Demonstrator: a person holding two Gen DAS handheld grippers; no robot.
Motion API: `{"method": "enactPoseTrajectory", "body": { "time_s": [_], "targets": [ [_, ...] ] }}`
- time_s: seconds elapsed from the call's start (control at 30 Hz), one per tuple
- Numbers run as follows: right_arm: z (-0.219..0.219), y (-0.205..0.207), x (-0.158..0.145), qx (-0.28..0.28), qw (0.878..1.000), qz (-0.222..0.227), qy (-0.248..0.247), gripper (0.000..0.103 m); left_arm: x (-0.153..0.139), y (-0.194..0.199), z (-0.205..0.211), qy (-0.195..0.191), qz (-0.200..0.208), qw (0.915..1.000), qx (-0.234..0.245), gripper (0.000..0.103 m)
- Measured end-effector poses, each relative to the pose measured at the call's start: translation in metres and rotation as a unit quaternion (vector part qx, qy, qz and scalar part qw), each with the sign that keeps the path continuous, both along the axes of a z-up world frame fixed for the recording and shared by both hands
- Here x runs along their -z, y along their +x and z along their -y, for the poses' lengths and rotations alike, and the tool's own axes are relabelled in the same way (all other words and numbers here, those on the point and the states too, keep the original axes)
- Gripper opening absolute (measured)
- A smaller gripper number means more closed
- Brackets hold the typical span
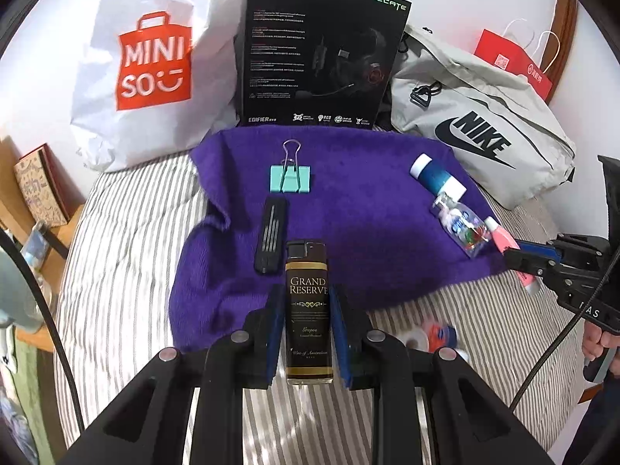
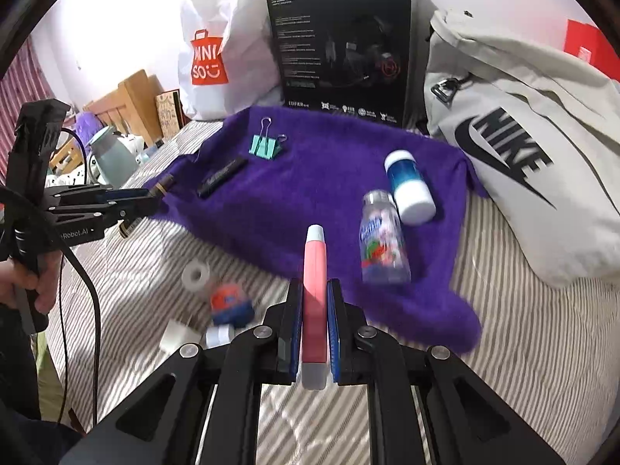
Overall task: Organize rigid objects
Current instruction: 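Carry the bottle and pink tube onto the purple towel and open both tools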
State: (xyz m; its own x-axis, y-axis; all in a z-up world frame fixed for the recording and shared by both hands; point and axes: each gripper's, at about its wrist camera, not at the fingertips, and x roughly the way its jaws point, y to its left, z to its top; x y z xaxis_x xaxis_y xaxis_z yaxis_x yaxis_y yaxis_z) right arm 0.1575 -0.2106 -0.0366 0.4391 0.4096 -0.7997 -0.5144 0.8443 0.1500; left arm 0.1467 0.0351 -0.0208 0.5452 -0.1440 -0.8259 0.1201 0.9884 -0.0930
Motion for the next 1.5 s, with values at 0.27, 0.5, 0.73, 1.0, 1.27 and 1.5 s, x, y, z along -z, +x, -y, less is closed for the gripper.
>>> {"method": "enactPoseTrajectory", "body": {
  "time_s": [0.27, 0.5, 0.73, 1.0, 1.27, 1.5],
  "targets": [
    [-0.017, 0.047, 0.008, 0.0, 1.0, -0.009, 0.005, 0.012, 0.008, 0.038, 0.001, 0.001, -0.01, 0.9999, 0.008, 0.023],
    [-0.032, 0.07, 0.025, -0.005, 1.0, -0.018, -0.019, 0.012, 0.023, 0.066, 0.003, -0.007, -0.021, 0.9996, 0.014, 0.023],
    [-0.037, 0.082, 0.038, -0.007, 0.999, -0.027, -0.034, 0.012, 0.035, 0.083, 0.007, -0.011, -0.031, 0.9993, 0.02, 0.023],
    [-0.043, 0.085, 0.052, -0.015, 0.998, -0.033, -0.045, 0.012, 0.049, 0.092, 0.011, -0.003, -0.036, 0.9989, 0.03, 0.023],
    [-0.05, 0.082, 0.056, -0.023, 0.997, -0.021, -0.07, 0.012, 0.057, 0.096, 0.015, 0.005, -0.037, 0.9987, 0.036, 0.023],
    [-0.052, 0.083, 0.057, -0.036, 0.996, -0.02, -0.076, 0.013, 0.057, 0.092, 0.013, -0.001, -0.032, 0.999, 0.029, 0.023]
  ]
}}
